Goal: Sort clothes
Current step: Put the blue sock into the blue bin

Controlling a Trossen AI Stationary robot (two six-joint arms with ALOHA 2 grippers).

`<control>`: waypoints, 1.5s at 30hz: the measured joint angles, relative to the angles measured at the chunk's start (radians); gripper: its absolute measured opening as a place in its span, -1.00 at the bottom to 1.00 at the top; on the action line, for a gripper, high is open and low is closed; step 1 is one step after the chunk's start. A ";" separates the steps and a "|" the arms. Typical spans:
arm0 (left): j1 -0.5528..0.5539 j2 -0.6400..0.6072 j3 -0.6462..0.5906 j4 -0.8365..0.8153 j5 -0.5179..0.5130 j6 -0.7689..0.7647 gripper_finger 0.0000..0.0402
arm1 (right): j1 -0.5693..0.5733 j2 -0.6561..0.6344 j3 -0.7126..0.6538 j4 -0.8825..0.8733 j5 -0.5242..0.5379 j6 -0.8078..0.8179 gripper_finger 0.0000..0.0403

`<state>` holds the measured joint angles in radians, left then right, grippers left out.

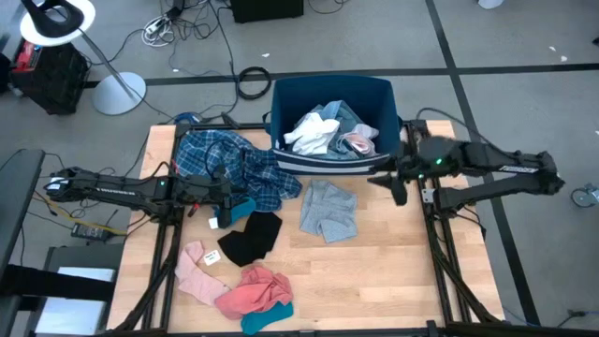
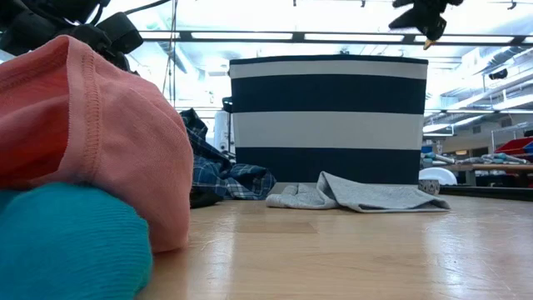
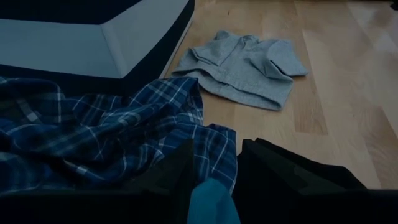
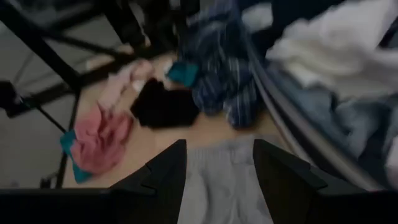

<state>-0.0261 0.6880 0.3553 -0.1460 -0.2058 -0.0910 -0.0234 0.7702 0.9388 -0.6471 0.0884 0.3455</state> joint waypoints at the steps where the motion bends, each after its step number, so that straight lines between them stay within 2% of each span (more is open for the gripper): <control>1: 0.000 0.000 0.000 -0.001 0.000 -0.001 -0.29 | 0.019 0.007 -0.018 0.004 0.014 0.010 -0.07; 10: 0.000 0.000 0.000 0.049 0.000 -0.026 -0.29 | 0.109 0.065 -0.170 0.110 0.040 0.086 -0.07; 18: 0.000 0.000 0.000 0.141 -0.015 -0.026 -0.29 | 0.109 0.110 -0.275 0.209 0.040 0.074 -0.07; 25: 0.000 0.000 0.000 0.206 -0.028 -0.017 -0.29 | 0.109 0.217 -0.367 0.378 0.040 0.072 -0.08; 37: 0.000 0.000 0.000 0.224 -0.030 -0.020 -0.29 | 0.109 0.429 -0.391 0.575 0.040 -0.009 -0.09; 40: 0.000 0.000 0.000 0.224 -0.028 -0.069 -0.29 | 0.109 0.476 -0.391 0.641 0.040 -0.043 -0.09; 45: 0.000 0.000 0.000 0.222 0.018 -0.072 -0.29 | 0.109 0.545 -0.391 0.745 0.040 -0.115 -0.10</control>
<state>-0.0260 0.6880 0.3553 0.0761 -0.1883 -0.1634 0.0853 1.3151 0.5480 0.0982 0.1284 0.2306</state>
